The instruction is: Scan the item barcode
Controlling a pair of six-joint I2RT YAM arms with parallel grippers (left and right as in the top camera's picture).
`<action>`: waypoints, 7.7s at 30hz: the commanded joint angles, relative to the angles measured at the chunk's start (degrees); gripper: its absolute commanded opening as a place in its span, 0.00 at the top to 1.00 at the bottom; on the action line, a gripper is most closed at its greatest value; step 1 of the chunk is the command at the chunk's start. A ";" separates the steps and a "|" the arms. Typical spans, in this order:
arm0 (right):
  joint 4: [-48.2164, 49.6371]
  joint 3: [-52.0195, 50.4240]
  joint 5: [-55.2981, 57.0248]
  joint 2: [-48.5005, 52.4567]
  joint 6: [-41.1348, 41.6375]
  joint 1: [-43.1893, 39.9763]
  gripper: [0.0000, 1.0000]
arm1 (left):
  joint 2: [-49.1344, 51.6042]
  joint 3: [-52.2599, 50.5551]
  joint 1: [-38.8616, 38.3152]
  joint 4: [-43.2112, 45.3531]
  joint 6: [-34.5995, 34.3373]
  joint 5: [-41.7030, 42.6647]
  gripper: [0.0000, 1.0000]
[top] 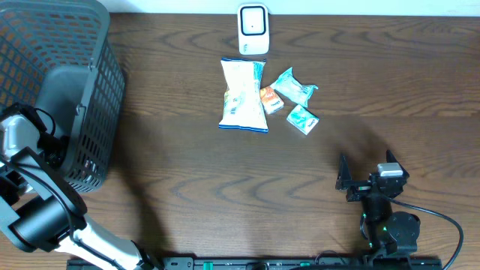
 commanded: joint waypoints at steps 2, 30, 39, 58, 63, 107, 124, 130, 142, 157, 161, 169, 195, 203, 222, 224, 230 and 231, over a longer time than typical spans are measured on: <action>-0.24 -0.07 0.02 -0.20 -0.02 -0.24 0.01 | 1.86 -0.81 0.07 -1.05 2.36 2.45 0.17; -0.24 -0.07 0.02 -0.20 -0.02 -0.24 0.01 | -2.69 7.65 0.09 -3.91 3.78 6.54 0.50; -0.24 -0.07 0.02 -0.20 -0.02 -0.24 0.01 | -13.86 18.56 0.07 -7.56 3.76 10.51 0.49; -0.24 -0.07 0.02 -0.20 0.00 -0.24 0.01 | -38.34 21.59 -19.32 4.07 1.99 23.65 0.49; -0.24 -0.07 0.02 -0.20 -0.02 -0.24 0.01 | -35.34 21.59 -33.59 4.96 1.99 21.42 0.49; -0.24 -0.07 0.02 -0.20 -0.02 -0.24 0.01 | 1.46 21.77 -73.02 16.87 10.47 1.20 0.02; -0.24 -0.07 0.02 -0.20 -0.02 -0.24 0.01 | -22.84 21.77 -49.44 -5.03 10.43 -19.91 0.01; -0.24 -0.07 0.02 -0.20 -0.02 -0.24 0.01 | -23.08 21.68 -44.30 -9.03 10.43 -19.91 0.01; -0.24 -0.07 0.02 -0.20 -0.02 -0.24 0.01 | -22.99 19.10 -43.43 -12.68 10.19 -18.53 0.01; -0.24 -0.07 0.00 -0.20 -0.02 -0.24 0.01 | -22.56 18.88 -43.43 -9.33 6.78 -7.43 0.00; -0.24 -0.07 0.02 -0.20 -0.02 -0.24 0.01 | -20.39 18.62 -43.82 -8.90 6.78 -7.17 0.00; -0.24 -0.07 0.02 -0.20 -0.02 -0.24 0.01 | -13.70 18.51 -47.89 -8.44 6.73 -5.66 0.00; -0.24 -0.07 0.02 -0.20 -0.02 -0.24 0.01 | -9.79 18.51 -51.06 -8.66 6.73 -5.51 0.00; -0.24 -0.07 0.02 -0.20 -0.02 -0.24 0.01 | -9.79 18.51 -51.06 -8.66 6.73 -5.51 0.00; -0.24 -0.07 0.02 -0.20 -0.02 -0.24 0.01 | -9.79 18.51 -51.06 -8.66 6.73 -5.53 0.00; -0.24 -0.07 0.02 -0.20 -0.02 -0.24 0.01 | -9.79 18.51 -51.06 -8.66 6.73 -5.53 0.00; -0.24 -0.07 0.02 -0.20 -0.02 -0.24 0.01 | -9.79 18.51 -51.06 -8.66 6.73 -5.51 0.00; -0.24 -0.07 0.02 -0.20 -0.02 -0.24 0.01 | -9.79 18.51 -51.06 -8.66 6.73 -5.53 0.00</action>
